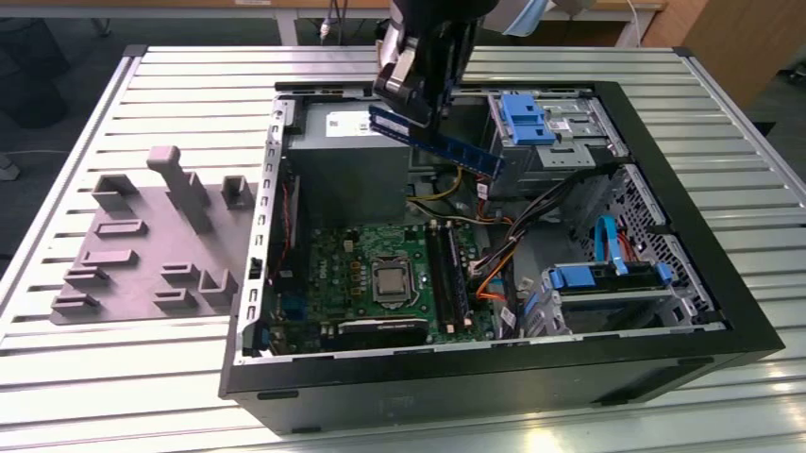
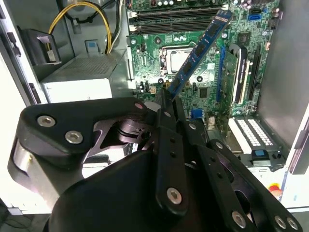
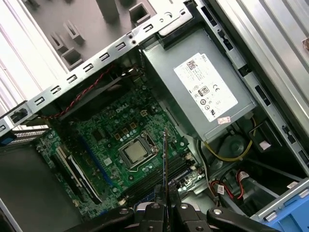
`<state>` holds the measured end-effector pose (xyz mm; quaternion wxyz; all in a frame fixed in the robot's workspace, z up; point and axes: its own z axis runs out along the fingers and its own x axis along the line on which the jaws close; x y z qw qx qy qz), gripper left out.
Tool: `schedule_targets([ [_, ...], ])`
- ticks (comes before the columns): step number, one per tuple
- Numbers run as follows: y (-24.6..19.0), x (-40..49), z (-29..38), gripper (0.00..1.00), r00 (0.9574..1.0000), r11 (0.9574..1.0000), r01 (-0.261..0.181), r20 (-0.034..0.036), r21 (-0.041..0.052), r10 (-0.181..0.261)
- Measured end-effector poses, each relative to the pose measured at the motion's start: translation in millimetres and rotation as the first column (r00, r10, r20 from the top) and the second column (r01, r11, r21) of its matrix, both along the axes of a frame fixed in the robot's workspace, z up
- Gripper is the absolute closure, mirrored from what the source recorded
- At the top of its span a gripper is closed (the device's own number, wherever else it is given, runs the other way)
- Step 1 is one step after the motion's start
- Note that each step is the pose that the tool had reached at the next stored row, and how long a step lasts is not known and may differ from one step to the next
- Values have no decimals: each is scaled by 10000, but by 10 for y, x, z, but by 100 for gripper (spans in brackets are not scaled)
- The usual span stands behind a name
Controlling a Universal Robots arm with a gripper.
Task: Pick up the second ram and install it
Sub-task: 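Insert the second ram into the second slot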
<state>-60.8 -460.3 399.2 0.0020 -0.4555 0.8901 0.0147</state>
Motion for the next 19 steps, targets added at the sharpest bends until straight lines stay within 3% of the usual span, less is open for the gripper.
schedule_targets([
  [10, 0, 0, 0, 86, 9965, 9965, 838, 0, 0, -838],
  [19, 0, 0, 0, 86, 9858, 9858, 1682, 0, 0, -1682],
])
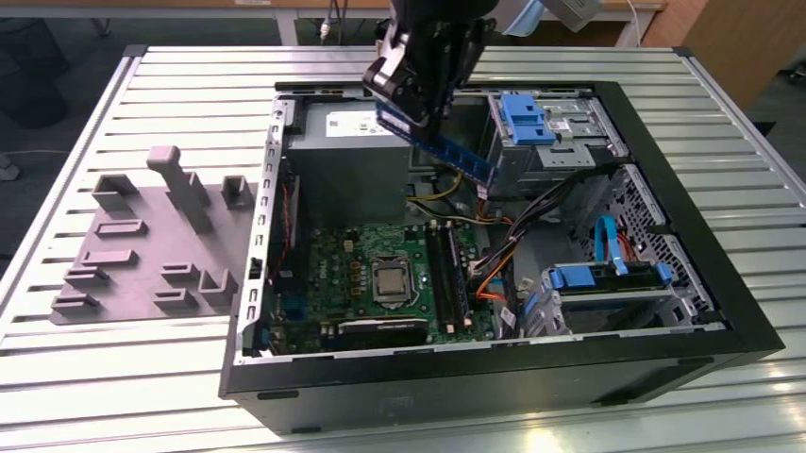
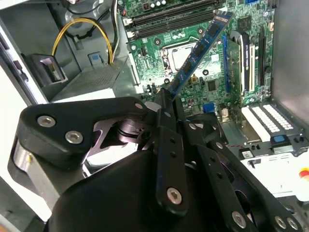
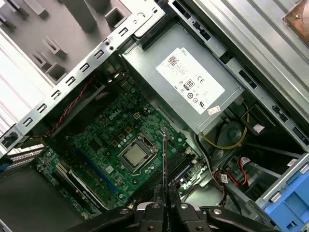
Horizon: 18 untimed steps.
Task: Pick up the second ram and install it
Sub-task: 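Insert the second ram into the second slot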
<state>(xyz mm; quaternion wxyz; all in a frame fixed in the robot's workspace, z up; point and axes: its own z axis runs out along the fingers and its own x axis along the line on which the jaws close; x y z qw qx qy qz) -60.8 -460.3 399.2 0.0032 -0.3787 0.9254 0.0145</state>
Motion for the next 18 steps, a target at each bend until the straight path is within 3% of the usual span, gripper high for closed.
schedule_targets([
  [9, 0, 0, 0, 86, 9958, 9958, 914, 0, 0, -914],
  [18, 0, 0, 0, 86, 9832, 9832, 1824, 0, 0, -1824],
])
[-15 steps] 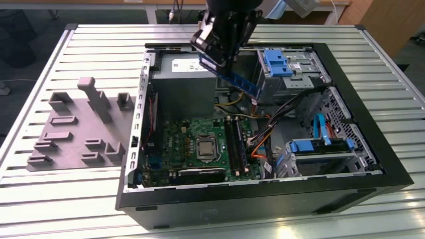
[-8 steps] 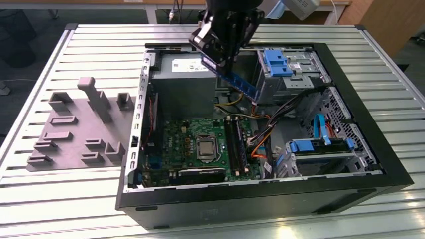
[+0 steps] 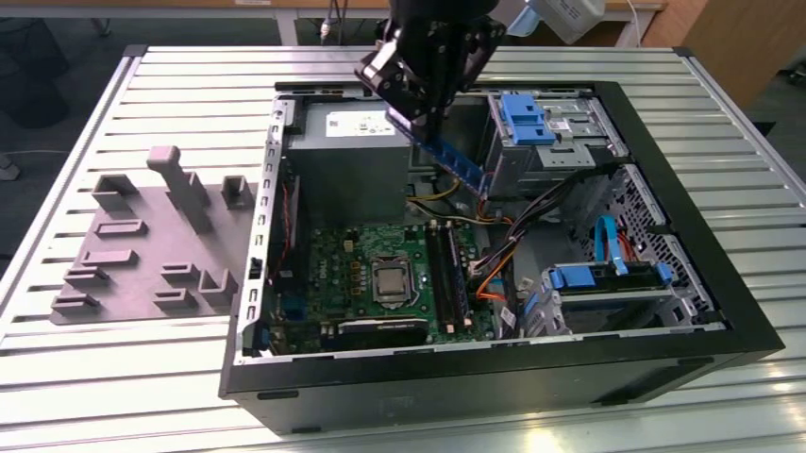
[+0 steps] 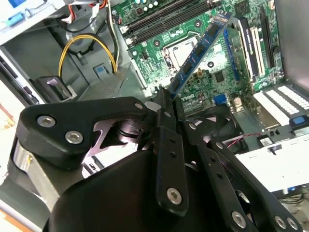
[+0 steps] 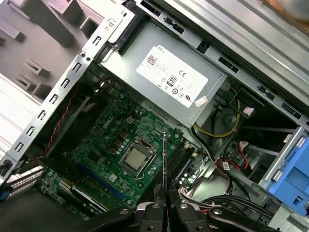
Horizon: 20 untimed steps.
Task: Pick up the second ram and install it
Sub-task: 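Insert the second ram into the second slot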
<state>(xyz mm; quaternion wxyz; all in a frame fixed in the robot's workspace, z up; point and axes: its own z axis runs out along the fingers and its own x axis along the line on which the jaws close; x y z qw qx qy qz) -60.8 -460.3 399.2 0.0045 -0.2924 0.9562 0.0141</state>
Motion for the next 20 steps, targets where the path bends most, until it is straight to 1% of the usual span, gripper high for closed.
schedule_targets([
  [5, 0, 0, 0, 86, 9986, 9986, 522, 0, 1, -522],
  [10, 0, 0, 0, 86, 9942, 9942, 1073, 0, 0, -1073],
  [12, 0, 0, -1, 86, 9916, 9916, 1293, 0, 0, -1293],
  [15, 0, 0, -1, 86, 9865, 9865, 1639, 0, 0, -1639],
  [18, 0, 0, -1, 86, 9805, 9805, 1965, 0, 0, -1965],
  [20, 0, 0, -1, 86, 9758, 9758, 2188, 0, -1, -2188],
])
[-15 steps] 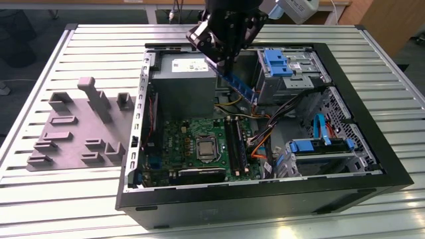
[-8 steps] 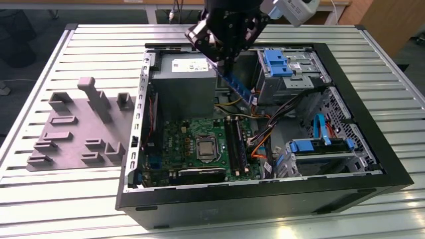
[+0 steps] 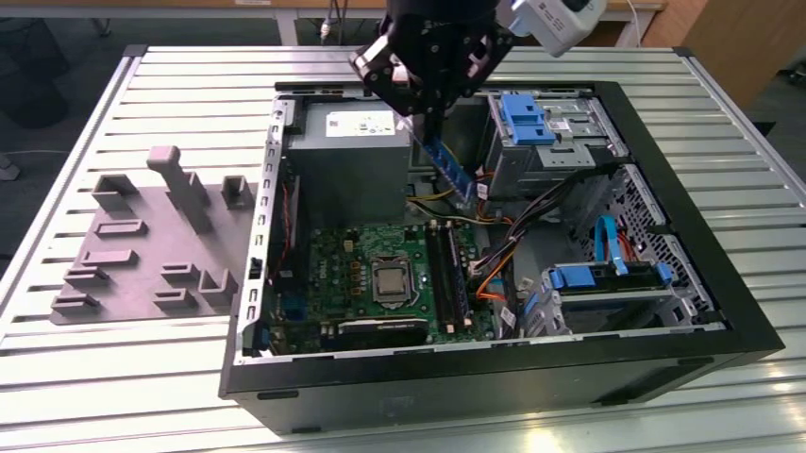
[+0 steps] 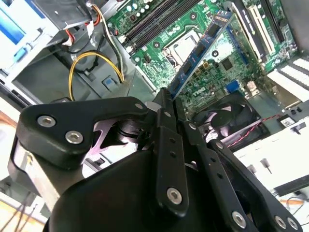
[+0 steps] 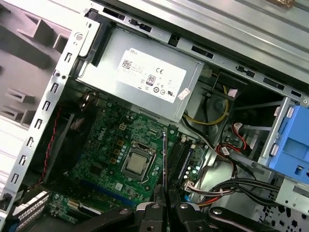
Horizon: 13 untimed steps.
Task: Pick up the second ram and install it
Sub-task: 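Insert the second ram into the second slot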
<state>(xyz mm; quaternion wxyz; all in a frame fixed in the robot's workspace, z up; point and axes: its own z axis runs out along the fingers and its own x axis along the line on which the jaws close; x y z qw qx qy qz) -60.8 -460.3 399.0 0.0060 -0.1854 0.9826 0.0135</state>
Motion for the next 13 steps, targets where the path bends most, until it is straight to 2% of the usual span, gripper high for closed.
schedule_targets([
  [7, 0, 0, 0, 86, 9969, 9969, 786, 0, -1, -786],
  [13, 0, 0, -2, 86, 9888, 9888, 1493, 1, 0, -1493],
])
